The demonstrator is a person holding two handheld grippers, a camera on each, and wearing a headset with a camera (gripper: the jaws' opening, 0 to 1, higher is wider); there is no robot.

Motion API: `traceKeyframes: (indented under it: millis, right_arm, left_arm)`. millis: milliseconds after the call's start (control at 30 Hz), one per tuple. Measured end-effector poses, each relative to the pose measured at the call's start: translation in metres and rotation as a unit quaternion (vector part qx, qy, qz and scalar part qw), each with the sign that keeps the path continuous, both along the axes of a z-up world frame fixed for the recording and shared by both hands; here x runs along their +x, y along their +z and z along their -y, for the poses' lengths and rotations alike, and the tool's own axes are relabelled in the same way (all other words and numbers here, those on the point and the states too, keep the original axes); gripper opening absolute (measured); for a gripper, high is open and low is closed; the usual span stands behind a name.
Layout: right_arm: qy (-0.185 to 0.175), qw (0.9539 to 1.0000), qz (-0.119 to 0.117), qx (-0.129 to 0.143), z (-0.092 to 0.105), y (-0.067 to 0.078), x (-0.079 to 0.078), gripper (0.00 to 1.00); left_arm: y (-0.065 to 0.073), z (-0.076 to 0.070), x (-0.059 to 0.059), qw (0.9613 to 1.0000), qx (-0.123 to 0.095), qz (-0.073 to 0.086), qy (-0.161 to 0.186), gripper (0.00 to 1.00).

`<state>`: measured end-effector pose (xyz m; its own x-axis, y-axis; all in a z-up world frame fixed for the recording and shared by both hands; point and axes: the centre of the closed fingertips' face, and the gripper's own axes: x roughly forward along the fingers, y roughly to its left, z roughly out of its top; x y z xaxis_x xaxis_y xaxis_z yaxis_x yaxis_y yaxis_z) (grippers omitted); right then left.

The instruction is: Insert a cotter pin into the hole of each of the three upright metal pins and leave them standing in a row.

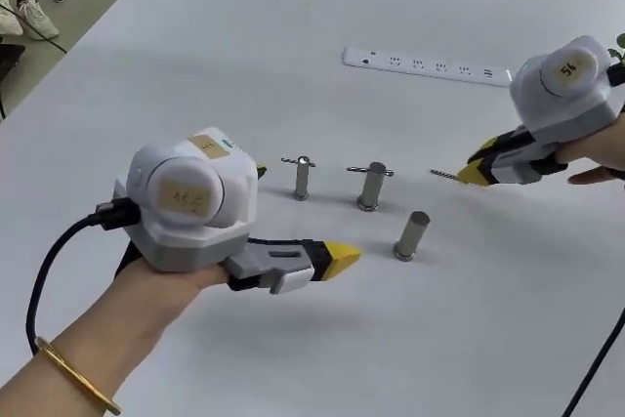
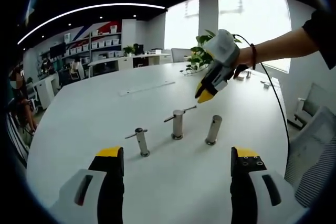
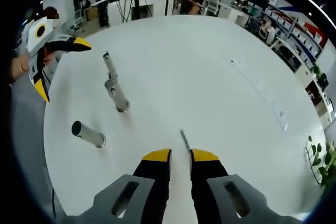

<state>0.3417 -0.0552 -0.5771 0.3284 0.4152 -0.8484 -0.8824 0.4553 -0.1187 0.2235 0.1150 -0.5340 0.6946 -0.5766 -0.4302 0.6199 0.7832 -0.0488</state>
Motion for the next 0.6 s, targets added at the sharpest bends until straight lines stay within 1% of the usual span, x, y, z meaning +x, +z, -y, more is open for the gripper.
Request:
traceKeyframes:
  millis: [33,67,100,133,200,267,367,467,533,600]
  right_arm:
    - [0.001,1.0000,-0.007,-0.004,0.002,-0.005,0.005,0.09]
    - [-0.002,1.0000,-0.007,-0.006,0.003,-0.010,0.012,0.09]
    - [0.001,0.9999,-0.006,-0.010,0.004,-0.012,0.014,0.09]
    - [0.003,0.9999,-0.006,-0.013,0.006,-0.013,0.013,0.08]
    - [0.003,0.9999,-0.007,-0.013,0.006,-0.014,0.015,0.07]
    - [0.005,0.9997,-0.014,-0.017,0.005,-0.018,0.015,0.07]
    - [0.009,0.9994,-0.022,-0.027,0.007,-0.025,0.019,0.06]
    - [0.010,0.9992,-0.026,-0.030,0.009,-0.027,0.022,0.05]
    - [0.010,0.9989,-0.032,-0.032,0.009,-0.028,0.020,0.05]
    - [0.016,0.9984,-0.036,-0.040,0.012,-0.032,0.024,0.05]
  left_arm:
    - [0.000,0.000,0.000,1.0000,0.000,0.000,0.000,0.82]
    - [-0.001,0.000,0.000,1.0000,0.000,-0.001,0.000,0.82]
    - [-0.001,0.000,0.000,1.0000,0.000,-0.001,0.000,0.82]
    - [-0.001,0.000,0.000,1.0000,0.001,-0.001,0.000,0.81]
    - [-0.001,0.000,0.000,1.0000,0.001,-0.001,-0.001,0.81]
    - [-0.001,0.000,0.000,1.0000,0.001,-0.002,-0.002,0.81]
    - [-0.002,-0.001,0.000,1.0000,0.001,-0.003,-0.001,0.81]
    - [-0.002,0.000,-0.001,1.0000,0.000,-0.004,-0.002,0.79]
    - [-0.002,0.000,-0.001,1.0000,-0.001,-0.004,-0.002,0.79]
    - [-0.002,0.000,-0.001,1.0000,-0.001,-0.005,-0.002,0.79]
